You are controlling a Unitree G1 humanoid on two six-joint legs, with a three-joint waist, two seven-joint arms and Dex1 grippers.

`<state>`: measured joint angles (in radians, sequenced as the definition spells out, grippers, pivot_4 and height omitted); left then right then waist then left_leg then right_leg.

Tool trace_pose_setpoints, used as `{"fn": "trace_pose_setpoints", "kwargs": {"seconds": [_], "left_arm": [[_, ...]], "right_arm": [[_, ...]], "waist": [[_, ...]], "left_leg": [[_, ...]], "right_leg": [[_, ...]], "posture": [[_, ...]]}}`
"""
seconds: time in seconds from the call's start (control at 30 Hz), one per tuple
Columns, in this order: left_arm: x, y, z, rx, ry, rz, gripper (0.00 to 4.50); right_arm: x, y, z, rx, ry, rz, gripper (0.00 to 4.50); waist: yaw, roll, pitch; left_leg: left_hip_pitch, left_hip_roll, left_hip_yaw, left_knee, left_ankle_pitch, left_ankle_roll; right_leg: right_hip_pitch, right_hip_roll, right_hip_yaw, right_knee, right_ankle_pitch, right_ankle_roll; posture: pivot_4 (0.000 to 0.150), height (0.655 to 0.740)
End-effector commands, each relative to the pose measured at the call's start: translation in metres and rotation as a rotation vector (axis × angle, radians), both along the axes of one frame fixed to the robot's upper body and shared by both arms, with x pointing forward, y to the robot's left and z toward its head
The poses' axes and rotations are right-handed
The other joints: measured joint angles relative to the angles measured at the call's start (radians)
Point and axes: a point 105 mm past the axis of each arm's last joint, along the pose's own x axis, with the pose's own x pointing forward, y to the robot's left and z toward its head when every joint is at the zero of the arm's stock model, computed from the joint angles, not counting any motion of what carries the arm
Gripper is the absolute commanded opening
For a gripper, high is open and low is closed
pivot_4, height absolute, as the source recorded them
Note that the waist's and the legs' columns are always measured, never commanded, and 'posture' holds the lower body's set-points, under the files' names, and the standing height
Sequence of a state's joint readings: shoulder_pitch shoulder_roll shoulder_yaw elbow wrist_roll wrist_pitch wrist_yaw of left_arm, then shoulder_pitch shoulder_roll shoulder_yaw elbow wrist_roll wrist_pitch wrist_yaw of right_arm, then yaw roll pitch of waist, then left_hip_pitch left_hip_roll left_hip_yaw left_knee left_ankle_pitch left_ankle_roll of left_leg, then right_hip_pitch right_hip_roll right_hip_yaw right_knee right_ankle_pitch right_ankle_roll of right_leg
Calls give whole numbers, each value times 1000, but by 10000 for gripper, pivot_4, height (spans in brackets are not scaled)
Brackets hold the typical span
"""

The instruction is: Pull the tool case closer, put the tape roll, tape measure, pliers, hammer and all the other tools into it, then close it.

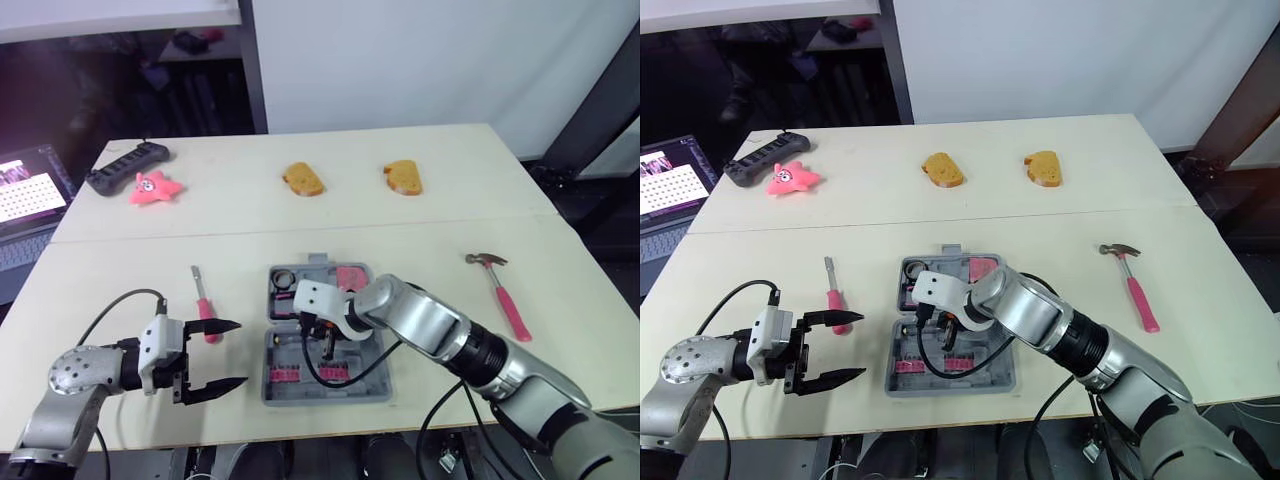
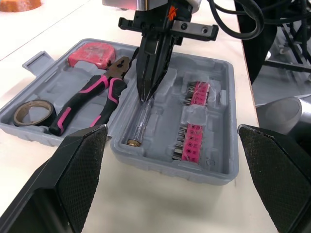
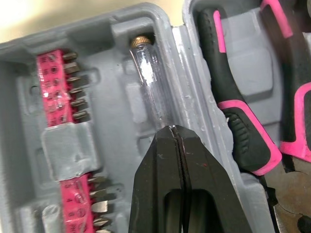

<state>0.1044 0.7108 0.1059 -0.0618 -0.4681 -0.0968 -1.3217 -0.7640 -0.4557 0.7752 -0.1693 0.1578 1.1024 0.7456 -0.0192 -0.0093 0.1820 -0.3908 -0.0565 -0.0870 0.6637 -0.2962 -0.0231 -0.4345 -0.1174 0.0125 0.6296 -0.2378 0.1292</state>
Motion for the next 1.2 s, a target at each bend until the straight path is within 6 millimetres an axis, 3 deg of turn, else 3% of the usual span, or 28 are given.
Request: {"fn": "trace_pose_setpoints", "kwargs": {"seconds": [0.03,0.33,0.47,0.6,0.67,0.73,0.8,0.9,1.03,1.13,1.2], "left_arm": [[0,1,10,7,-40,-4,45000],[0,1,9,10,-40,-1,45000],[0,1,10,10,-41,1,45000],[0,3,11,7,-43,11,45000],[2,7,12,2,-41,30,45000],[3,12,12,4,-39,53,45000],[7,23,15,1,-37,105,45000],[9,38,16,11,-41,163,45000],[10,85,15,60,-38,347,45000],[6,121,10,111,-26,472,45000],[1,143,6,139,-12,553,45000]], "right_arm": [[-8,-9,-24,-66,68,-20,214],[-12,-10,-30,-89,78,-22,214],[0,-2,-5,16,6,-26,214],[9,4,41,205,-109,-14,214],[6,-3,61,313,-113,-24,214],[2,-21,78,390,-133,-34,214],[3,-55,96,467,-175,-111,214],[1,-95,102,489,-229,-205,214],[-16,-204,79,376,-291,-508,214],[-42,-240,68,335,-289,-606,8023],[-60,-259,60,307,-283,-663,17262]], "waist": [[0,0,0],[1,0,-5],[1,0,-6],[2,0,-5],[2,0,-5],[7,0,-5],[14,-1,-6],[12,-1,-5],[14,-1,-6],[9,0,-5],[3,0,-5]], "left_leg": [[1,0,0,0,0,0],[3,0,0,0,0,0],[3,0,0,0,0,0],[3,0,0,0,0,0],[3,0,0,0,0,0],[3,0,0,0,0,0],[2,0,-1,0,0,0],[2,0,-1,0,0,1],[2,0,1,0,-1,1],[2,0,3,-1,-1,3],[5,1,4,0,-1,3]], "right_leg": [[1,0,0,0,0,0],[4,0,0,0,0,0],[4,0,0,-1,0,0],[4,0,0,0,0,0],[3,0,0,0,0,0],[3,0,0,-1,0,0],[4,0,-1,-2,0,0],[5,0,-1,-3,0,0],[6,1,-3,-3,-1,0],[6,1,-3,-3,-1,1],[7,1,-2,-2,-1,1]], "posture": [[1500,7400],[1500,7400],[1500,7400],[1500,7400],[1500,7400],[1500,7400],[1500,7400],[1500,7400],[1500,7400],[1500,7400],[1500,7400]]}}
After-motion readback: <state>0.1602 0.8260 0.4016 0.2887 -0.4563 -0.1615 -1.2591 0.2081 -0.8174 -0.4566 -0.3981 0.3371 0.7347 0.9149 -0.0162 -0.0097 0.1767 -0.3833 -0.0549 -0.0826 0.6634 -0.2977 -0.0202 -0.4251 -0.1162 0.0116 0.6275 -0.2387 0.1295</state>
